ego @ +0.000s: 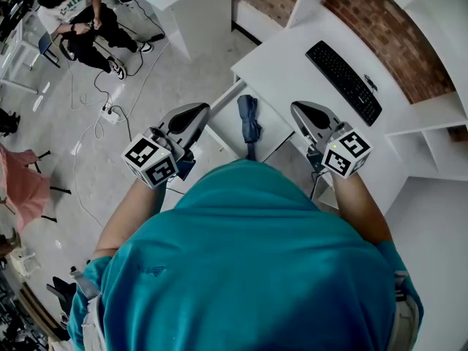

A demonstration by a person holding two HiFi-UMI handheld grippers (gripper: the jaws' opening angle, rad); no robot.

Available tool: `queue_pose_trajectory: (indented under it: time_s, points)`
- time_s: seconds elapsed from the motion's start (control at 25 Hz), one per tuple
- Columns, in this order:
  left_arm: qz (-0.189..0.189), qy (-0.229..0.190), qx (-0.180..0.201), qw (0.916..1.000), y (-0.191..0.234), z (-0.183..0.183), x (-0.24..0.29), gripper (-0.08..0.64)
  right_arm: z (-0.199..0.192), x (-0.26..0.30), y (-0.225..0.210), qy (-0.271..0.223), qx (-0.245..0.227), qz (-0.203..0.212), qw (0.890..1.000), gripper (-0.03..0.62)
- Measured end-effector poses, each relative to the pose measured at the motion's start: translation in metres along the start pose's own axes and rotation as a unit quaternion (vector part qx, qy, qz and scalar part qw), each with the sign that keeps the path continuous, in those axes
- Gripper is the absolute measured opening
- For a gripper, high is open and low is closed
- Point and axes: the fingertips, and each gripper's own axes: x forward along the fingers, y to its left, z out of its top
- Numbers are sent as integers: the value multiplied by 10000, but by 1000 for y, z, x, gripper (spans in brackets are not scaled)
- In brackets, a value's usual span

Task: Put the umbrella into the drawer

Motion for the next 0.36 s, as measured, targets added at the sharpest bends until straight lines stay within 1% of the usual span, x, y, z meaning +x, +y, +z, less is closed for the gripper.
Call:
queue_pose_trajectory:
  time_s: [0.24,0.36]
  points:
    - [-3,8,63,10000,0,0,1,5,0,0,-1,-28,-37,55,10000,21]
    - [29,13,6,10000,-1,-1,2,5,-1,0,-2,-7,-36,40,10000,21]
